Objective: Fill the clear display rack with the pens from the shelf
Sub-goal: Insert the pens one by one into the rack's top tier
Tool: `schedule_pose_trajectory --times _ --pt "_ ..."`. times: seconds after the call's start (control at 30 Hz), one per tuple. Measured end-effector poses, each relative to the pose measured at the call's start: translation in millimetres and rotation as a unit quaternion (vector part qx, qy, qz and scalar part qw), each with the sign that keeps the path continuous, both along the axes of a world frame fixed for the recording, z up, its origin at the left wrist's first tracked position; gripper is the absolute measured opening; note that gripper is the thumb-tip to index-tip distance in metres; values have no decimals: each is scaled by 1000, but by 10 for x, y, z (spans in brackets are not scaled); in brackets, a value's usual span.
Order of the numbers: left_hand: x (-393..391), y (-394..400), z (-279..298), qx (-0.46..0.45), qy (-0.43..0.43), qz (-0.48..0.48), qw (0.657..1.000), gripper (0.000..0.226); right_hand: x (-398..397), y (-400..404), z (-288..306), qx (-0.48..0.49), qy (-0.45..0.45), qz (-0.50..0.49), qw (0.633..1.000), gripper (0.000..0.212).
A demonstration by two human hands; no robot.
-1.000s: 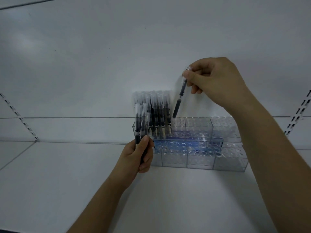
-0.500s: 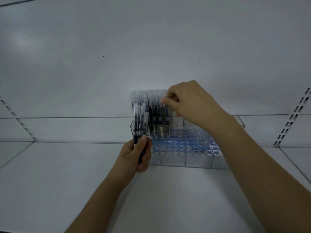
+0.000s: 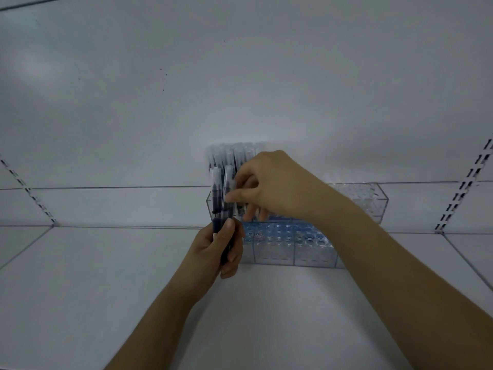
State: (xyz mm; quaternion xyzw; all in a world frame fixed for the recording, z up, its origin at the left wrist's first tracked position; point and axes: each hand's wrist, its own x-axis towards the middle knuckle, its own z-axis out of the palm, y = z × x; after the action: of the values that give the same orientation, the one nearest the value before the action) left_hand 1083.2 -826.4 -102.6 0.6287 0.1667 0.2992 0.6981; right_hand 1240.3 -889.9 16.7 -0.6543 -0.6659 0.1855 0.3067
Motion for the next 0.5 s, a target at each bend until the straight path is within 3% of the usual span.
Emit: schedule_pose_trajectory --times 0.27,0.5 --pt "6 5 -4 -4 -20 -12 1000 50 51 -35 32 1 126 3 992 17" --pt "-5 5 -3 16 -22 1 1000 51 -29 -16 -14 8 101 -16 995 26"
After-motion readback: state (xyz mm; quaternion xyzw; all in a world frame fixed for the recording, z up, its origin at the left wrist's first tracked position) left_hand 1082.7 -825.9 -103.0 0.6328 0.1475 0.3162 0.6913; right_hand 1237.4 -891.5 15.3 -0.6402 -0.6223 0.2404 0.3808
